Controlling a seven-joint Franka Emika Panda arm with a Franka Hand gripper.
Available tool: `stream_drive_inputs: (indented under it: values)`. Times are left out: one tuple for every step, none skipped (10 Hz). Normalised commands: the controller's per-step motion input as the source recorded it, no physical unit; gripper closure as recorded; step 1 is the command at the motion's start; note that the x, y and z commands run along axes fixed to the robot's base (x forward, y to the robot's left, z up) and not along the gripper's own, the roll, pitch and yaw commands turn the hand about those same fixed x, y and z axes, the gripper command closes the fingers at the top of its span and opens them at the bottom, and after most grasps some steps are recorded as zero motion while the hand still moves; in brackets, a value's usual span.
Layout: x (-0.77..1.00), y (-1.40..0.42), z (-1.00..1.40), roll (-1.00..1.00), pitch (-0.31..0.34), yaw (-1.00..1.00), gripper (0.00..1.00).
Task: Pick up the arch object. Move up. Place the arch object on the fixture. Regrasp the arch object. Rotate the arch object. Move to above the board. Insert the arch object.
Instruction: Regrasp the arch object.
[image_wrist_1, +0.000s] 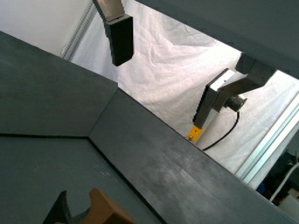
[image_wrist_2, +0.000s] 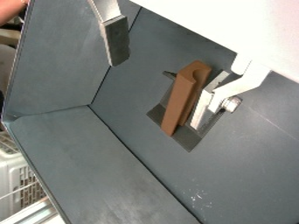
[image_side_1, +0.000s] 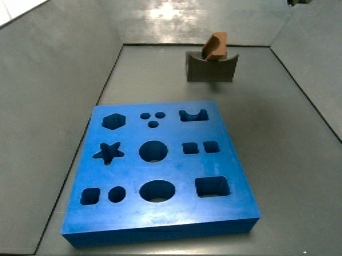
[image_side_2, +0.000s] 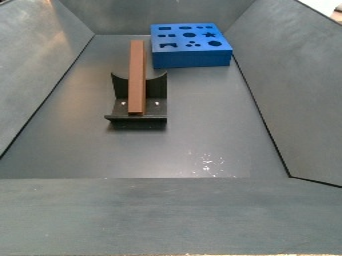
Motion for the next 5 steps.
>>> stream_drive_inputs:
  values:
    - [0.39,-0.05,-0.03,0.13,0.066,0.11,0.00]
    - [0.15,0.05,-1.00,0.11,0.137,0.16,0.00]
    - [0.15,0.05,-1.00,0.11,0.135,0.17,0.00]
    - [0.17,0.04,-1.00,0.12,0.091,0.20,0.00]
    - [0.18,0.03,-1.00,0.11,0.068,0.20,0.00]
